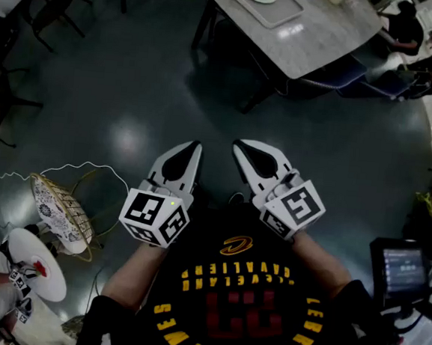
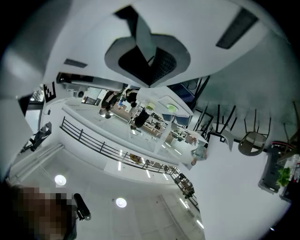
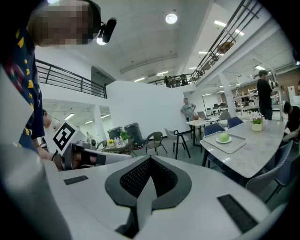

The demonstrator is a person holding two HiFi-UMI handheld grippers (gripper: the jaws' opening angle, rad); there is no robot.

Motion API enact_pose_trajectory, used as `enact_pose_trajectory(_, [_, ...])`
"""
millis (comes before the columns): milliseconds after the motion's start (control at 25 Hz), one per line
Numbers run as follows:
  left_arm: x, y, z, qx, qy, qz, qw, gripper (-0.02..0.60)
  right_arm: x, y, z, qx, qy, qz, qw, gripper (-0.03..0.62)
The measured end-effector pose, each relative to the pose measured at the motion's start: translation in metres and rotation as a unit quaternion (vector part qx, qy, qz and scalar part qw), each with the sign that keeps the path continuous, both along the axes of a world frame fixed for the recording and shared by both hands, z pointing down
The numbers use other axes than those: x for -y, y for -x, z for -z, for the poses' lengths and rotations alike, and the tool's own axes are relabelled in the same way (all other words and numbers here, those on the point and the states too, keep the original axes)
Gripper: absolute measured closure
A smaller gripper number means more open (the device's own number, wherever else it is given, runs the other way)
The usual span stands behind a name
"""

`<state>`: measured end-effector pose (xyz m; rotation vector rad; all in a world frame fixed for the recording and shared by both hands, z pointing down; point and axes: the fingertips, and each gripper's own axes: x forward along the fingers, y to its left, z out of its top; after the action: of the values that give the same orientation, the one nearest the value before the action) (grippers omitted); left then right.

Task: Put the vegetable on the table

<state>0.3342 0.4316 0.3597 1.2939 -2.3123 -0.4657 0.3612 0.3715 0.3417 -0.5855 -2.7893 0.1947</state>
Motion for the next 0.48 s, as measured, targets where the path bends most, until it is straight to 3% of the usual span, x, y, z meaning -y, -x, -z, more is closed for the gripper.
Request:
enact_pose_trajectory(240, [0.018,-0.084,0.018,0.017,0.005,0.005,0.9998,0.581,0.02,-0.094,0.008,0.01,0.016,-0.022,1.0,0.591])
enact_pose_trajectory(480, [0.071,-0.216,0.0,0.024,0.036,-0.038,0.9983,0.581,0.065,-0.206,-0.008,0.018,0.051,-0.057,0.997,0.589])
